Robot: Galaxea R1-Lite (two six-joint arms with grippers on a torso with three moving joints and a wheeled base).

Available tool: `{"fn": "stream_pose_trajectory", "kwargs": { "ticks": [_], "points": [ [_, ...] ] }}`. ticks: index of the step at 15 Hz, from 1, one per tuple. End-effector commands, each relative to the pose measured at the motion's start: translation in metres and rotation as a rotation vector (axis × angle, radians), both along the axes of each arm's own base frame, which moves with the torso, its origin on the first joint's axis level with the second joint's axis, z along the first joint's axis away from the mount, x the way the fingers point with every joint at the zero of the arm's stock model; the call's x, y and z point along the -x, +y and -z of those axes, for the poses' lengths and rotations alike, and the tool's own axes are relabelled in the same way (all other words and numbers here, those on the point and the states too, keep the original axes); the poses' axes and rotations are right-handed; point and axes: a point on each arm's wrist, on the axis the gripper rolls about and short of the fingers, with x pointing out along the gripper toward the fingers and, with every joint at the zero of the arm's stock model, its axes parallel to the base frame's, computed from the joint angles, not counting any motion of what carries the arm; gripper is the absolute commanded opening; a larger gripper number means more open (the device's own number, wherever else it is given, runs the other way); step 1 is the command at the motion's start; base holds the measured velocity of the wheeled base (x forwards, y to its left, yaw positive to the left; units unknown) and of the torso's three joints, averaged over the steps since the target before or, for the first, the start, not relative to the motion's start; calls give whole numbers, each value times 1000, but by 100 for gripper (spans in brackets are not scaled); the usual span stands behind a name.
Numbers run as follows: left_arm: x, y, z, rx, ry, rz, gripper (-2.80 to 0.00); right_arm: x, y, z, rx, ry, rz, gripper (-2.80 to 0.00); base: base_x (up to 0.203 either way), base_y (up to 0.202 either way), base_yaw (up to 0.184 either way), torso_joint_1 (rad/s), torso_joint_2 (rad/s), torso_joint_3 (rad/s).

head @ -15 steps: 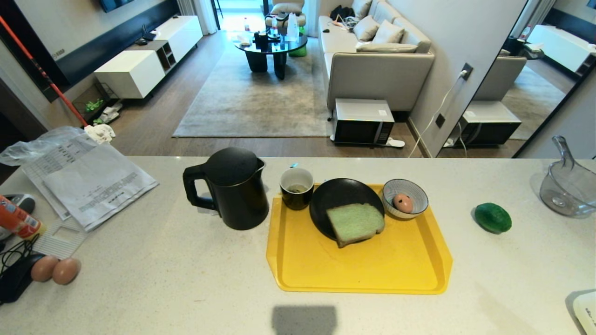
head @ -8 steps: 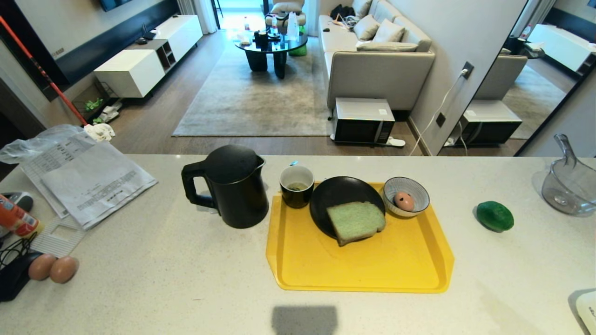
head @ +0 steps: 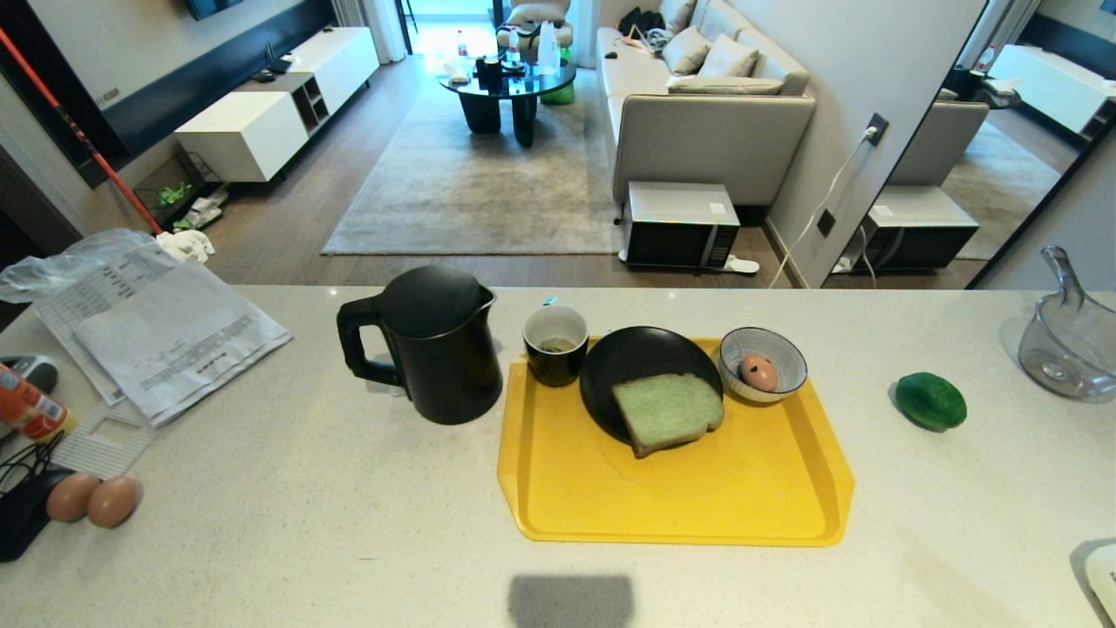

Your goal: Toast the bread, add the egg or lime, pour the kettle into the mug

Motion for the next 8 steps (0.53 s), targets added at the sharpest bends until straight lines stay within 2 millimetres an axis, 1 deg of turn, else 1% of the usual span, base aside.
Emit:
{"fn": "stream_pose_trajectory", "kwargs": {
  "ticks": [1,8],
  "points": [
    [-1,0,4,0,12,-1,-280,0,0,0,0,1,-1,-280,0,0,0,-79,150,76],
    [-1,0,4,1,12,-1,-280,0,0,0,2,1,-1,-280,0,0,0,-79,158,78]
  ]
}}
